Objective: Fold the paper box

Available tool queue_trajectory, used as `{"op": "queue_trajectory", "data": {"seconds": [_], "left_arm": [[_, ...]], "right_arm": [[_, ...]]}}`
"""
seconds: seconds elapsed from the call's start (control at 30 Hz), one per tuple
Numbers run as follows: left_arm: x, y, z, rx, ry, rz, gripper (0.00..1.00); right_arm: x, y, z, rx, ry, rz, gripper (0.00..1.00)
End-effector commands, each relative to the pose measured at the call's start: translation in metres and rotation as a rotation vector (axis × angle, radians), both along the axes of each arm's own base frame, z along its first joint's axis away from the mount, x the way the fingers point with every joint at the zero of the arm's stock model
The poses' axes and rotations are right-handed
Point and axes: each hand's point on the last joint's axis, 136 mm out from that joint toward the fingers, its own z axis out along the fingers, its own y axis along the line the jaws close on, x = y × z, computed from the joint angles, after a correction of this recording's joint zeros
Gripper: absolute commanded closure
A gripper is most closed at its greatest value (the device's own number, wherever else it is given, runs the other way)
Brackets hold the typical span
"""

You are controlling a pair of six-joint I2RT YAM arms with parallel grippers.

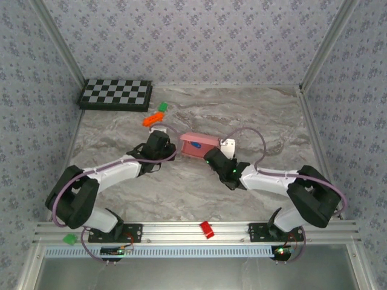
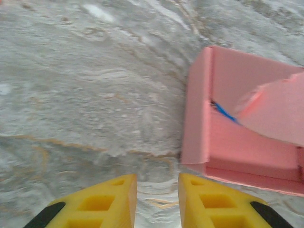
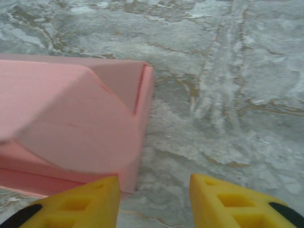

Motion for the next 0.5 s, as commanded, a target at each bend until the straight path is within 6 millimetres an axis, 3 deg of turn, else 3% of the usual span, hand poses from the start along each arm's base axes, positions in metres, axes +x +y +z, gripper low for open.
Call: {"op": "queue_trajectory", "data": {"seconds": [0.0,0.13,0.23,0.37,0.47], "left_arm": [[0.007,0.030,0.018,0.129,-0.038,0.123,0.70],[0.017,0.047,0.034,0.222,-0.059,0.206,0.67],[0.028,0.046,0.047,0.232,-0.076,0.213,0.63],[0.042,0.036,0.065,0.216,-0.105,0.182,0.59],[0.051,0.015,0.076,0.144,-0.131,0.093,0.54]], "right_arm": [[-0.010,-0.030,0.000,-0.070,0.001,-0.103,0.56],[-0.013,-0.051,0.000,-0.134,0.017,-0.159,0.56],[-0.013,-0.066,0.000,-0.167,0.043,-0.205,0.57],[-0.009,-0.088,0.005,-0.203,0.081,-0.276,0.57],[0.001,-0.092,0.014,-0.197,0.094,-0.270,0.57]]}}
